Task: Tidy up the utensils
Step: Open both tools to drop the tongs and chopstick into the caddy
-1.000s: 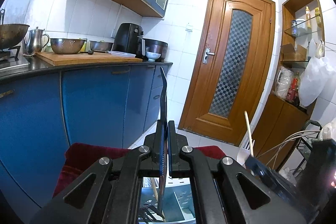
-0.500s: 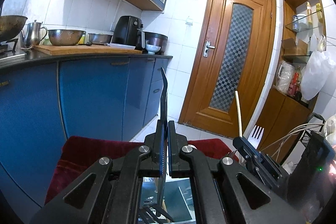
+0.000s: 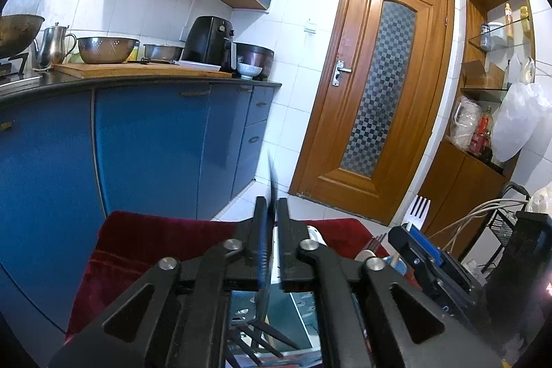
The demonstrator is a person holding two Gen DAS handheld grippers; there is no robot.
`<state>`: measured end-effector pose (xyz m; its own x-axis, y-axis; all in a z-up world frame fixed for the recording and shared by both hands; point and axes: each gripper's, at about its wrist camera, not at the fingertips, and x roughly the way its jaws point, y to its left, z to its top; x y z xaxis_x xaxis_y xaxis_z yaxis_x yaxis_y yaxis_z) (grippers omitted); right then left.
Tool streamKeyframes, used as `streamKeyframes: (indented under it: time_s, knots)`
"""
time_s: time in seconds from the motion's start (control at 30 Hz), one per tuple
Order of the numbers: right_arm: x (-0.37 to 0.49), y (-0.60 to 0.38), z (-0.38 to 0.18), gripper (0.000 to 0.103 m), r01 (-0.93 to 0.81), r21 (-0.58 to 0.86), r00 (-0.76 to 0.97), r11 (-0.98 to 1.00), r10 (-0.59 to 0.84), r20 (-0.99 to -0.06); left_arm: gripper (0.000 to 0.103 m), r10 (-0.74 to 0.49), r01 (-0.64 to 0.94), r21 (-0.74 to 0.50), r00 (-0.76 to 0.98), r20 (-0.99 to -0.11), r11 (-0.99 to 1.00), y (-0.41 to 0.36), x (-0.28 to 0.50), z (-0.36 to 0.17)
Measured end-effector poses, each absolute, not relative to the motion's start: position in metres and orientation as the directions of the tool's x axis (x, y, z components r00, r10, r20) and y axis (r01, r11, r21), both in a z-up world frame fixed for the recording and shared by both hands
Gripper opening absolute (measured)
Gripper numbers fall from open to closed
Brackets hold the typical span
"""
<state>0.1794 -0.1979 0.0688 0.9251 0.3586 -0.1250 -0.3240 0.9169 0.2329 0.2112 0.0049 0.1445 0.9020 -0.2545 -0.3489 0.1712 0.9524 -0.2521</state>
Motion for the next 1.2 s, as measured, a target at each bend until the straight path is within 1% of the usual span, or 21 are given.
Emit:
streamKeyframes:
  time_s: [0.03, 0.07, 0.1, 0.3, 0.6, 0.8, 1.03, 1.2]
  knots:
    - [0.176, -0.198, 0.071, 0.035, -0.327, 0.230, 0.925, 0.917, 0.360, -0.122, 0.021, -0.261, 0.176, -0.255, 0.899, -0.353, 0.951, 0.004, 0.211, 0.145]
    - [0.175, -0.198, 0.073, 0.036, -0.326, 0.227, 0.925, 0.918, 0.359, -0.122, 0.028, -0.266, 0.181, -0.257, 0.897, -0.354, 0.949, 0.004, 0.210, 0.146]
    - [0.172, -0.198, 0.075, 0.036, -0.328, 0.224, 0.925, 0.918, 0.360, -0.121, 0.029, -0.271, 0.186, -0.258, 0.896, -0.352, 0.948, 0.003, 0.208, 0.147]
    - [0.158, -0.201, 0.086, 0.036, -0.328, 0.237, 0.921, 0.914, 0.365, -0.134, 0.029, -0.275, 0.203, -0.229, 0.895, -0.351, 0.952, -0.002, 0.194, 0.156]
    - [0.128, -0.206, 0.101, 0.038, -0.348, 0.303, 0.897, 0.887, 0.409, -0.166, 0.029, -0.300, 0.236, -0.209, 0.879, -0.371, 0.949, -0.007, 0.163, 0.176]
    - [0.107, -0.206, 0.104, 0.039, -0.348, 0.337, 0.871, 0.875, 0.434, -0.229, 0.029, -0.285, 0.234, -0.174, 0.875, -0.391, 0.957, -0.009, 0.134, 0.184]
    - [0.082, -0.212, 0.103, 0.040, -0.331, 0.393, 0.841, 0.858, 0.457, -0.290, 0.029, -0.262, 0.202, -0.179, 0.861, -0.436, 0.963, -0.001, 0.104, 0.181]
    - [0.063, -0.210, 0.095, 0.040, -0.301, 0.377, 0.831, 0.876, 0.435, -0.347, 0.029, -0.240, 0.179, -0.170, 0.846, -0.475, 0.969, 0.003, 0.083, 0.168]
